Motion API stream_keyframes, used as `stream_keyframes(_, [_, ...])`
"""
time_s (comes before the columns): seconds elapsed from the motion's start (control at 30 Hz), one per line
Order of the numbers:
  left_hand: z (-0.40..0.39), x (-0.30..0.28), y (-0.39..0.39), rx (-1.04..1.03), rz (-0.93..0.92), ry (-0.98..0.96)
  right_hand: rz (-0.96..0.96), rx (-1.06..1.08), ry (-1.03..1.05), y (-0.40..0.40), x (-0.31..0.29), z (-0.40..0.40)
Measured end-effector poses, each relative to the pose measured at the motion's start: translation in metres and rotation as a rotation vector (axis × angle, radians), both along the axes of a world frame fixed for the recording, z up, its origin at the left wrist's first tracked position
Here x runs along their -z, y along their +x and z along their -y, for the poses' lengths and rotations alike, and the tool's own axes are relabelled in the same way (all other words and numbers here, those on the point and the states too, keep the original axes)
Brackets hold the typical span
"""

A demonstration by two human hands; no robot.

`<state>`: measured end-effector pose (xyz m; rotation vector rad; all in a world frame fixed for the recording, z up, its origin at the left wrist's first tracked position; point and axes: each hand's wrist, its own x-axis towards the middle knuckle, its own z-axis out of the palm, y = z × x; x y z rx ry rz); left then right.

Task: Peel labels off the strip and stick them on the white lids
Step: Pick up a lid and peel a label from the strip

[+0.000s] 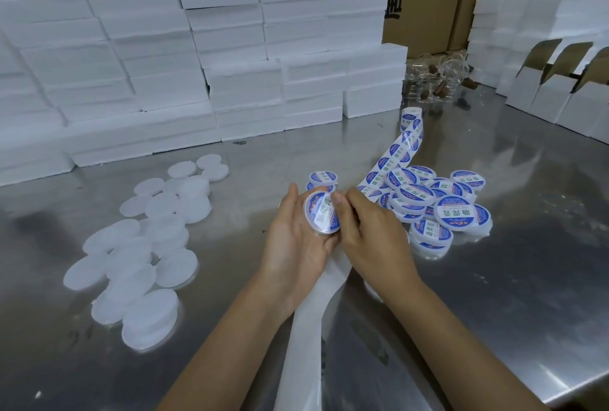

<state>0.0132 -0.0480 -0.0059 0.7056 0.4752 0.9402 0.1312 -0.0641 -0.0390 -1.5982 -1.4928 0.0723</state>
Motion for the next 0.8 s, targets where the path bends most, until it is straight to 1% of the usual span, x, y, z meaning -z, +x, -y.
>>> stream_keyframes(0.1, [0.002,-0.001,0.004,-0.004,-0.022,0.022,0.062,0.134,-0.050,-0.007,-0.004,0.003])
stream_keyframes(0.17, [0.002,-0.001,0.005,-0.009,-0.030,0.035,0.073,0.180,-0.025,-0.010,-0.006,0.003])
stream_keyframes(0.3, [0.001,-0.001,0.002,0.019,-0.078,0.069,-0.035,0.165,0.013,-0.006,-0.002,0.000])
stream_keyframes(0.4, [-0.001,0.001,0.003,0.032,-0.048,0.078,-0.050,0.136,0.030,-0.003,0.002,-0.002])
stream_keyframes(0.43, [-0.003,0.002,0.002,0.016,-0.067,0.098,-0.049,0.122,0.032,-0.002,0.002,-0.002])
stream_keyframes(0.47, [-0.005,0.003,0.002,-0.010,-0.115,0.131,-0.050,0.104,0.032,-0.002,0.002,-0.003])
stream_keyframes(0.57, [-0.008,0.005,-0.004,-0.128,-0.374,0.276,-0.073,0.040,0.023,-0.003,0.001,-0.003])
stream_keyframes(0.63, [-0.010,0.005,-0.010,-0.195,-0.470,0.358,-0.073,-0.018,-0.010,-0.004,0.001,-0.001])
stream_keyframes(0.7, [-0.013,0.005,-0.017,-0.229,-0.443,0.368,-0.003,-0.040,-0.053,-0.006,0.000,0.001])
stream_keyframes(0.8, [-0.014,0.002,-0.024,-0.242,-0.364,0.298,0.055,-0.015,-0.045,-0.006,0.000,0.001])
